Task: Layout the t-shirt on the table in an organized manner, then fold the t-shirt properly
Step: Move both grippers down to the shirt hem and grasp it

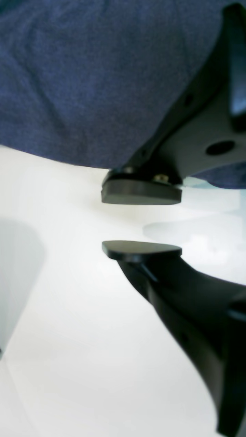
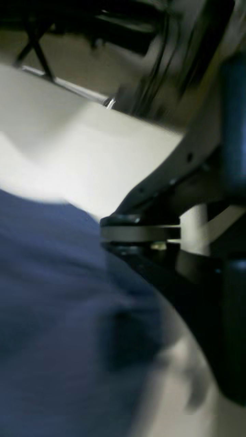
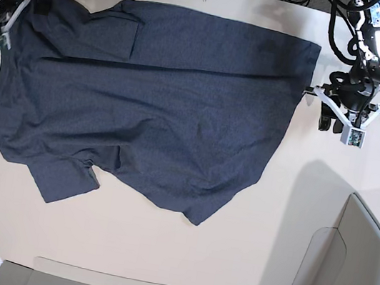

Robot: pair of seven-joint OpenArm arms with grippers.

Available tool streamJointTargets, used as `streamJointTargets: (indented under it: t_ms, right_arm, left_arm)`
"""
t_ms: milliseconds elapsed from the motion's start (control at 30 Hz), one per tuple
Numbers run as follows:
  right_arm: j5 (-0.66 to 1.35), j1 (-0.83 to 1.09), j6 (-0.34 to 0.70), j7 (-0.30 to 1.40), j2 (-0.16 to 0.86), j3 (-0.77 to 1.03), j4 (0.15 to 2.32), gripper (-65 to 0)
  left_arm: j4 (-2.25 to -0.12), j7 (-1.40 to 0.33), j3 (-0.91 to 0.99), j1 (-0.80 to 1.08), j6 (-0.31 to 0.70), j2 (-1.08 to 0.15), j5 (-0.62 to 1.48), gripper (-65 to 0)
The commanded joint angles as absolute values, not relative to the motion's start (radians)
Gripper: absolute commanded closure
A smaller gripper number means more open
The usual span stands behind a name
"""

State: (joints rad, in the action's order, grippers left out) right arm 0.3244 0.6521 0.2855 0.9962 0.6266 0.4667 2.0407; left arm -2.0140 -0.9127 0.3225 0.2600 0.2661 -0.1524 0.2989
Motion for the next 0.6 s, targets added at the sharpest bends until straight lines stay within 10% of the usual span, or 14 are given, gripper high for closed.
streamJointTargets:
  t_ms: [0, 300, 433, 567]
  right_arm:
    - [0.358, 0.63, 0.28, 0.961, 0.608, 0.538, 2.055, 0.0]
    - [0.499, 0.119, 0.28, 1.006, 0.259, 0.671, 1.963, 0.0]
    - [0.498, -0.091, 0.277, 1.046, 0.214, 0.544, 1.802, 0.0]
    - [0.435, -0.286, 0.275, 1.044, 0.199, 0.424, 1.609, 0.0]
  left_arm:
    - [-2.032, -0.889, 0.325, 0.254, 0.266, -0.16, 0.305, -18.1]
    - [-2.031, -0.889, 0.196, 0.17, 0.266, -0.166, 0.303, -14.4]
    - [-1.979, -0.903, 0.068, 0.053, 0.266, -0.168, 0.298, 0.0]
    - [-1.816, -0.931, -0.027, -0.122, 0.266, -0.168, 0.298, -0.7]
